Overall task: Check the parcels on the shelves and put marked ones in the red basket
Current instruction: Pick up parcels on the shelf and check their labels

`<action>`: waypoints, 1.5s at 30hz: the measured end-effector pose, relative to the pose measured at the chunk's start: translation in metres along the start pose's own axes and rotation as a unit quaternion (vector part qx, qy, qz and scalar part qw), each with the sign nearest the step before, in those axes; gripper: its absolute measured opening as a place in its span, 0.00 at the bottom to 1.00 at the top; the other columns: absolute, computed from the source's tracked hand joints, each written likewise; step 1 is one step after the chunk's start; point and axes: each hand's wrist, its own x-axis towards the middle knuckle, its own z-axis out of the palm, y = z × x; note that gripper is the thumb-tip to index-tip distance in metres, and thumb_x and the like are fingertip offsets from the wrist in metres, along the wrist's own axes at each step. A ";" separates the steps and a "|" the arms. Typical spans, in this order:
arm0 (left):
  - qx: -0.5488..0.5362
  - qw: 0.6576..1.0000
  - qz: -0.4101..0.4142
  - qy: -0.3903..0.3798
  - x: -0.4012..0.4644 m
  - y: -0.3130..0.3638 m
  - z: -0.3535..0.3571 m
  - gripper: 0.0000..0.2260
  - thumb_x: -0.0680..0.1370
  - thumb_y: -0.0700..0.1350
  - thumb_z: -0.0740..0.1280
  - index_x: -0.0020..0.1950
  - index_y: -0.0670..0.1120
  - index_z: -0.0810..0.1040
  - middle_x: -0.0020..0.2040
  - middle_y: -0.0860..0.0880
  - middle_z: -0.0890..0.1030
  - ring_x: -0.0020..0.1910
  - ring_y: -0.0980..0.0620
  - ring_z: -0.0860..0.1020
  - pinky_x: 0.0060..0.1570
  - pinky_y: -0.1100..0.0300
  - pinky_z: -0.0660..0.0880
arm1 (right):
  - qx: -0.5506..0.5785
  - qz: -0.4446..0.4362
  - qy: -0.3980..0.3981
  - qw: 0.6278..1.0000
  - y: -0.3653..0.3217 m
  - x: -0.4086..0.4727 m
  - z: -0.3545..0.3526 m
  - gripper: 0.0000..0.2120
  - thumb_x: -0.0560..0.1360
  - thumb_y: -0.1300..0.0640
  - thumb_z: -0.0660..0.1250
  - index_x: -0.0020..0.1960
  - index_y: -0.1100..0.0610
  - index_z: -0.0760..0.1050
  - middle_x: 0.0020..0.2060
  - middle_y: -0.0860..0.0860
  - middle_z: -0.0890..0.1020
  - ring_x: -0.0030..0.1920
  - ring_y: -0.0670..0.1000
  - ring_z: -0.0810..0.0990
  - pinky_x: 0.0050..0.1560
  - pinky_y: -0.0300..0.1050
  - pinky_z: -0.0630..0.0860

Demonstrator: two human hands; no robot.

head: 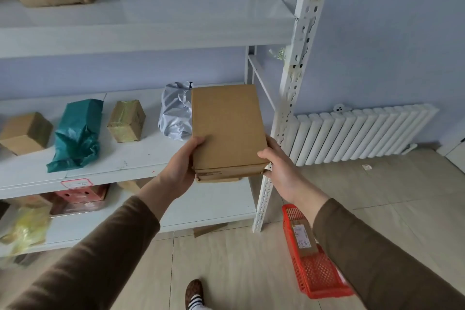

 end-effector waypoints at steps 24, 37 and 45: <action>0.519 0.780 0.347 0.039 -0.017 -0.009 -0.020 0.59 0.65 0.55 0.84 0.81 0.59 0.43 0.79 0.51 0.63 0.75 0.54 0.65 0.73 0.54 0.66 | 0.195 -0.003 0.071 0.978 -0.002 -0.010 -0.013 0.39 0.77 0.25 0.44 0.77 0.45 0.69 0.70 0.48 0.79 0.72 0.49 0.73 0.73 0.58 0.64; 0.633 0.560 0.528 0.085 -0.007 -0.032 -0.050 0.47 0.68 0.39 0.82 0.79 0.44 0.56 0.80 0.36 0.61 0.80 0.36 0.63 0.74 0.38 0.68 | 0.073 0.074 -0.065 0.992 -0.026 -0.014 -0.023 0.26 0.78 0.36 0.62 0.70 0.48 0.78 0.66 0.53 0.83 0.69 0.57 0.78 0.67 0.60 0.74; 0.075 0.996 0.037 -0.002 -0.012 -0.039 -0.029 0.21 0.87 0.39 0.51 0.73 0.57 0.73 0.67 0.41 0.81 0.63 0.42 0.82 0.69 0.42 0.75 | -0.347 -0.216 0.112 0.906 -0.036 -0.032 0.030 0.41 0.67 0.25 0.64 0.75 0.39 0.61 0.69 0.30 0.65 0.68 0.34 0.68 0.58 0.35 0.76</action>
